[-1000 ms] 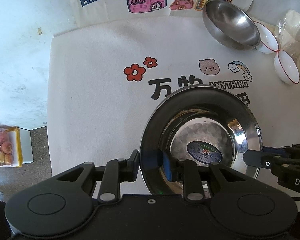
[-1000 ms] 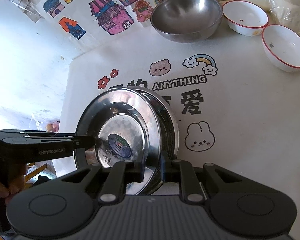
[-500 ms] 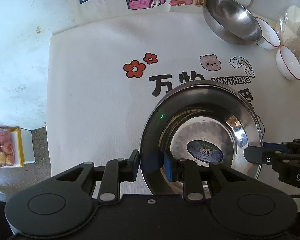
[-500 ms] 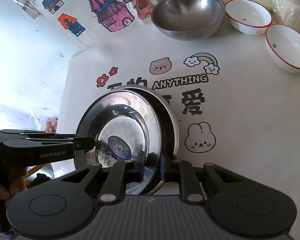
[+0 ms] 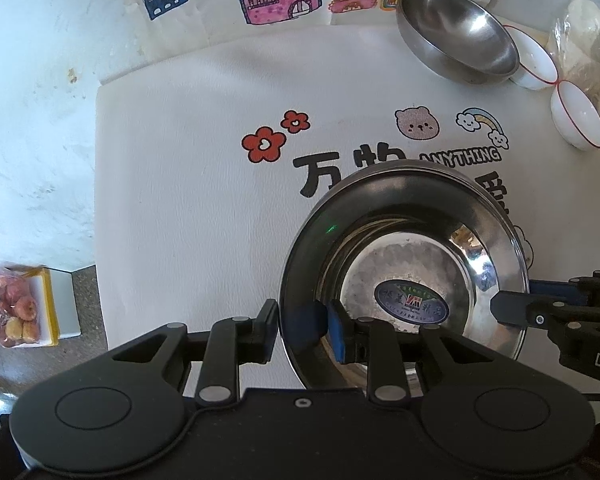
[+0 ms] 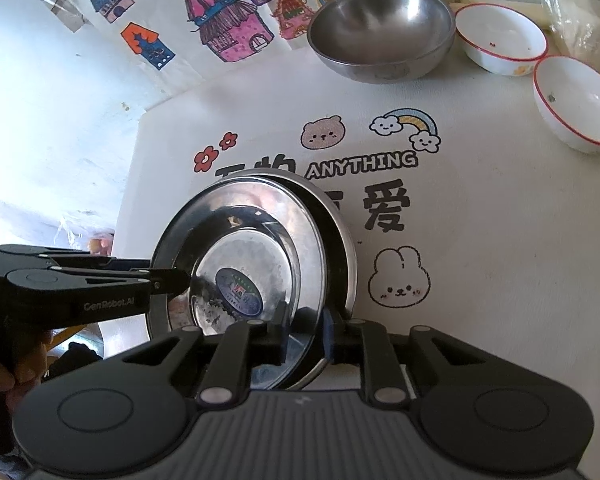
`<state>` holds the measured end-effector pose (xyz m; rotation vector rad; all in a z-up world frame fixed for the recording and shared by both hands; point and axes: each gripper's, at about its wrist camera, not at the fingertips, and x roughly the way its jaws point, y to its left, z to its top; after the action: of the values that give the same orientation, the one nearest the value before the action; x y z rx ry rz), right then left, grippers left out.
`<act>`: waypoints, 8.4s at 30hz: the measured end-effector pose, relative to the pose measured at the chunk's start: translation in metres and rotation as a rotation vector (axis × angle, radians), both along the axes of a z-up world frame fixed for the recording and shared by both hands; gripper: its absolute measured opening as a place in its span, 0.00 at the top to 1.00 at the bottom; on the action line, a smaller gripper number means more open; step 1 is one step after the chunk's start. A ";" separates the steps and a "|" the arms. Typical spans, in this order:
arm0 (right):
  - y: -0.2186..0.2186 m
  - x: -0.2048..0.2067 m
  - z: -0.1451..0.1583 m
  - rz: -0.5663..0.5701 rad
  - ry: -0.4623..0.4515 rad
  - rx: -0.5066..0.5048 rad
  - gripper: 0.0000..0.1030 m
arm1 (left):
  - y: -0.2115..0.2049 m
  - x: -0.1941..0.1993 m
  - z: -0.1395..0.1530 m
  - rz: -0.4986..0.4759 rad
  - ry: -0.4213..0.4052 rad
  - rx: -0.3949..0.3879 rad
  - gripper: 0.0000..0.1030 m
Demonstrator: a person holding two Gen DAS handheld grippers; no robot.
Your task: Organize plates and bowls
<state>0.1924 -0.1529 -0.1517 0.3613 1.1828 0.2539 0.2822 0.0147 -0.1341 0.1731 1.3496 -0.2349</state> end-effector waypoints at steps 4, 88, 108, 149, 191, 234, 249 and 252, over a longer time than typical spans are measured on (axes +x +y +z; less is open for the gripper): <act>-0.001 -0.001 0.003 0.007 -0.015 -0.007 0.80 | -0.002 -0.001 0.003 0.005 -0.010 0.008 0.72; -0.109 0.125 -0.029 -0.500 -0.153 0.121 0.74 | -0.128 0.176 -0.028 0.029 -0.094 -0.214 0.82; -0.121 0.026 0.004 -0.403 -0.162 0.095 0.82 | -0.148 0.066 0.005 -0.071 -0.074 -0.290 0.85; -0.208 -0.090 -0.028 -0.047 0.011 0.043 0.81 | -0.221 -0.097 -0.014 0.033 0.012 -0.123 0.74; -0.182 -0.219 0.066 -0.528 -0.358 -0.299 0.00 | -0.180 -0.122 0.078 -0.286 -0.291 -0.300 0.01; -0.264 0.034 -0.016 -0.229 -0.231 -0.062 0.06 | -0.273 0.077 -0.013 0.097 -0.169 -0.029 0.01; -0.257 0.056 -0.034 -0.264 -0.190 0.041 0.42 | -0.283 0.092 -0.032 0.074 -0.124 -0.026 0.25; -0.252 0.060 -0.035 -0.250 -0.182 0.041 0.55 | -0.278 0.093 -0.033 0.109 -0.090 -0.094 0.39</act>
<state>0.2523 -0.4049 -0.1866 0.5072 0.9438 0.0915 0.3757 -0.2637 -0.1669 0.0308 1.2522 -0.1965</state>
